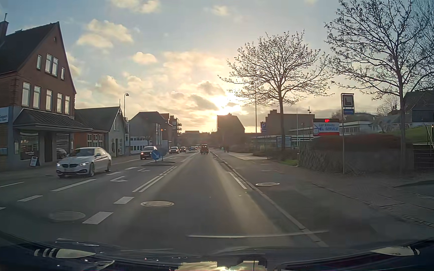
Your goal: Follow the waypoints while adhering to traffic rules and regulations
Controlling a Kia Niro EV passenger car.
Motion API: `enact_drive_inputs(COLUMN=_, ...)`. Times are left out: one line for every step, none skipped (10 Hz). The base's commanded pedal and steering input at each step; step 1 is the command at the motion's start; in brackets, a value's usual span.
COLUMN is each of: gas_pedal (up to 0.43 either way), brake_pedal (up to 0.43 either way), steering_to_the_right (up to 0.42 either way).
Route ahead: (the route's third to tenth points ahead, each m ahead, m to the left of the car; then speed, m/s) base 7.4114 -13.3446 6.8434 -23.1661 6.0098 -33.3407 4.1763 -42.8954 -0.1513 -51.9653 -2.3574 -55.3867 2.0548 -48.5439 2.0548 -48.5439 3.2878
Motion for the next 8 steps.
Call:
enact_drive_inputs(gas_pedal=0.000, brake_pedal=0.128, steering_to_the_right=0.362)
enact_drive_inputs(gas_pedal=0.000, brake_pedal=0.012, steering_to_the_right=0.401)
enact_drive_inputs(gas_pedal=0.000, brake_pedal=0.000, steering_to_the_right=0.427)
enact_drive_inputs(gas_pedal=0.000, brake_pedal=0.000, steering_to_the_right=0.464)
enact_drive_inputs(gas_pedal=0.000, brake_pedal=0.000, steering_to_the_right=0.513)
enact_drive_inputs(gas_pedal=0.000, brake_pedal=0.000, steering_to_the_right=0.562)
enact_drive_inputs(gas_pedal=0.000, brake_pedal=0.000, steering_to_the_right=0.593)
enact_drive_inputs(gas_pedal=0.008, brake_pedal=0.000, steering_to_the_right=0.637)
